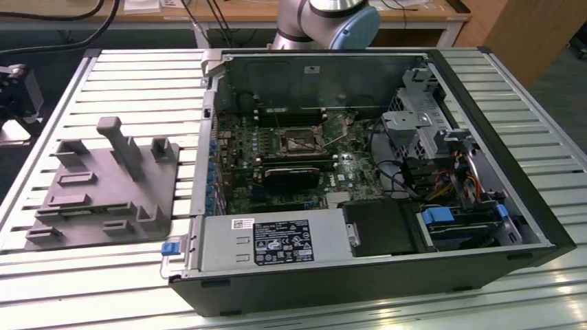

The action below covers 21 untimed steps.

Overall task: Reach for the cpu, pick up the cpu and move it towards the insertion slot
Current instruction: 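Pick up the cpu and move it towards the insertion slot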

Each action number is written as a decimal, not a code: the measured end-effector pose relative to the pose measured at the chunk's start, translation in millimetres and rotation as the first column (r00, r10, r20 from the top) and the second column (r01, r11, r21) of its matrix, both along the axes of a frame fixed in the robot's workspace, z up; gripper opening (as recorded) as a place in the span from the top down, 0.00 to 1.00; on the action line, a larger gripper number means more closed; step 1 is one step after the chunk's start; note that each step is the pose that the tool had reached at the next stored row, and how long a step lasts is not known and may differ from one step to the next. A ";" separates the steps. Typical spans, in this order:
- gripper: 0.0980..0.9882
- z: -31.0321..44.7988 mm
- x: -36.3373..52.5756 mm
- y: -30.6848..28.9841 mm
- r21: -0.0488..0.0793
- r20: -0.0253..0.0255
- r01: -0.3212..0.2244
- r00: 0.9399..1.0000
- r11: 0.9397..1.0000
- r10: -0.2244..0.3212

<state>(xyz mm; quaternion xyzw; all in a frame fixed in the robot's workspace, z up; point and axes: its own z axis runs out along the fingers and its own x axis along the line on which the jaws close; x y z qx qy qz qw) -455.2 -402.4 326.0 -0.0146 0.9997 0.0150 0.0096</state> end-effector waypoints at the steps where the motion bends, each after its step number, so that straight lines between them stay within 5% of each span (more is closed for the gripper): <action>1: 0.50 2.5 0.0 0.0 0.000 0.000 0.000 1.000 1.000 0.000; 21: 0.50 62.3 0.0 0.0 0.000 0.001 0.000 1.000 1.000 0.000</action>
